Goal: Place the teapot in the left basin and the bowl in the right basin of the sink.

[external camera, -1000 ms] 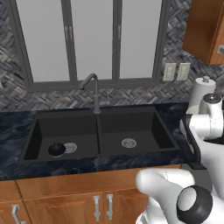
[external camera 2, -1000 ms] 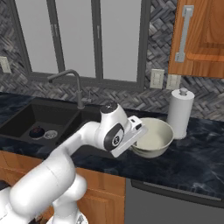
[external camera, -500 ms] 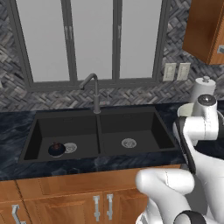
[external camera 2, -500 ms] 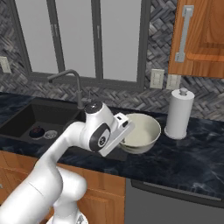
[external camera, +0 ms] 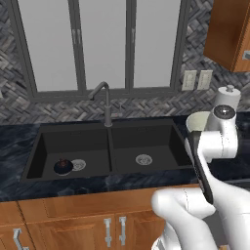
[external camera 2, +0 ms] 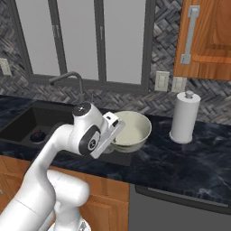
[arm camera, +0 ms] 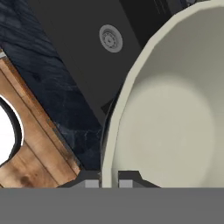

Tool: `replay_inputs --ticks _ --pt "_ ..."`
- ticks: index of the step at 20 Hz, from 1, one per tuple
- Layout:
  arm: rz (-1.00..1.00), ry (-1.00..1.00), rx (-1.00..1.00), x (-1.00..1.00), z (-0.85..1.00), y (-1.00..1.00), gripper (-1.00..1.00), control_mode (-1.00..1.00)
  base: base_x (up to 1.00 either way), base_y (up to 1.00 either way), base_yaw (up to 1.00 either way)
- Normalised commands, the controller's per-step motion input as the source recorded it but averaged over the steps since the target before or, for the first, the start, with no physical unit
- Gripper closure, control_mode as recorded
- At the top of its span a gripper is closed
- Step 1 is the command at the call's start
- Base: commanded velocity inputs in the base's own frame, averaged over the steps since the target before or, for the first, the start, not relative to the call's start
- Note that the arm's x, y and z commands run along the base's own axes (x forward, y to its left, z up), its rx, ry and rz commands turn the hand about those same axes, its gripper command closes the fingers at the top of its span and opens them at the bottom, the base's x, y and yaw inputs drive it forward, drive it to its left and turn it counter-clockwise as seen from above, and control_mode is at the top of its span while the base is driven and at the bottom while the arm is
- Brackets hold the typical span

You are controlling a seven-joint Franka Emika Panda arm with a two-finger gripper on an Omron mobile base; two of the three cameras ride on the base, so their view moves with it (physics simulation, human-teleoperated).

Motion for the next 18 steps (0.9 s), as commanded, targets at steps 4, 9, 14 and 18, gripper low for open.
replay_inputs --ticks 4,9,14,18 --pt "0.06 0.0 0.0 0.07 0.13 0.38 1.0 -1.0 0.0 0.0 0.0" --pt "0.04 0.0 0.0 0.14 0.14 0.42 1.0 -1.0 0.0 0.0 0.0" --pt "0.0 0.01 0.01 0.21 0.07 0.32 1.0 -1.0 0.0 0.0 0.0" --pt "0.0 0.06 0.04 0.26 0.01 0.28 1.0 -1.0 0.0 0.0 0.0"
